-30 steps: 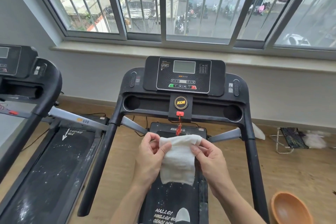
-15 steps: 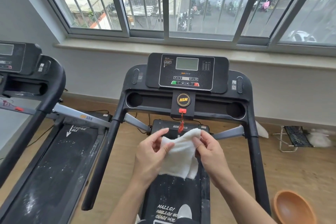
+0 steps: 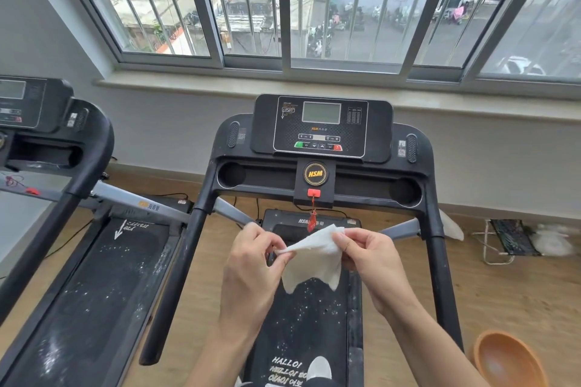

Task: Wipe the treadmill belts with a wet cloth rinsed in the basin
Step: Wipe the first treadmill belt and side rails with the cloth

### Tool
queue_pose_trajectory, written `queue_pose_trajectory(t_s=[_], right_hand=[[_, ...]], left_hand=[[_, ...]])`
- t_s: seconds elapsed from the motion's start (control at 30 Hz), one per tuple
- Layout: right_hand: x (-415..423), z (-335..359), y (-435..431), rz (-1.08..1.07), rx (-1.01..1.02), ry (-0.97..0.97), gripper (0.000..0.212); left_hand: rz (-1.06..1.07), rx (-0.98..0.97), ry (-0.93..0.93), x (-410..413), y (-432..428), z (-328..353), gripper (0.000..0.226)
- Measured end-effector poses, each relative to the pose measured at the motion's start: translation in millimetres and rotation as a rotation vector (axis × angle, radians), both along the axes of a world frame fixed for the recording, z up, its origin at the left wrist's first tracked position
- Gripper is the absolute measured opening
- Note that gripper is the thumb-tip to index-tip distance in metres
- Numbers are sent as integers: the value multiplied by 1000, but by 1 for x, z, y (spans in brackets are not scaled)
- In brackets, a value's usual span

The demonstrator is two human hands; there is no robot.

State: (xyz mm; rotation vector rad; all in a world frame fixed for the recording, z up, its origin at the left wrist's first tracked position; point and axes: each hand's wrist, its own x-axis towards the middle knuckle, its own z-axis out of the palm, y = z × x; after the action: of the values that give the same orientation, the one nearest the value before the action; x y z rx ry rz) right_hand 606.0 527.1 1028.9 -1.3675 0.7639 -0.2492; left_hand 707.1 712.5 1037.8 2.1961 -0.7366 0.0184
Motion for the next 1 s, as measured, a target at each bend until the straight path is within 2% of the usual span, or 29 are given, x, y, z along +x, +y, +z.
queue_pose_trajectory(t_s=[0.1,0.17,0.23,0.3,0.37,0.47,0.5,0.57,0.7,0.77,0.87,0.93,1.0], right_hand=[[-7,1,0,0,-78,-22,15],[-12,6,3,-13,-194,-62,14],[-16,18,8,-45,-225,-153,14],[-18,29,16,-39,-162,-263,15],[-16,34,24,-47,-134,-308,16],[-12,28,30,3,-130,-290,11],[-11,25,30,35,-152,-275,17],[-9,21,27,97,-196,-237,26],[-7,18,20,142,-202,-186,26],[-6,15,17,142,-184,-172,26],[-4,12,15,113,-156,-133,28],[-4,8,15,126,-148,-97,38],[-5,1,14,162,-163,-68,47]], left_hand=[[-202,-71,145,8,7,8,21],[-362,-152,388,11,10,17,17],[-403,-240,580,10,11,25,25],[-387,-341,655,8,8,29,31],[-307,-405,667,6,0,29,29],[-116,-428,569,5,-11,24,32],[-75,-428,537,5,-13,21,31],[-28,-376,438,5,-13,17,24],[52,-280,305,6,-9,8,13],[87,-304,372,6,-9,5,12],[109,-390,590,4,-9,7,17],[61,-432,698,1,-6,6,25],[-4,-350,693,1,1,0,41]])
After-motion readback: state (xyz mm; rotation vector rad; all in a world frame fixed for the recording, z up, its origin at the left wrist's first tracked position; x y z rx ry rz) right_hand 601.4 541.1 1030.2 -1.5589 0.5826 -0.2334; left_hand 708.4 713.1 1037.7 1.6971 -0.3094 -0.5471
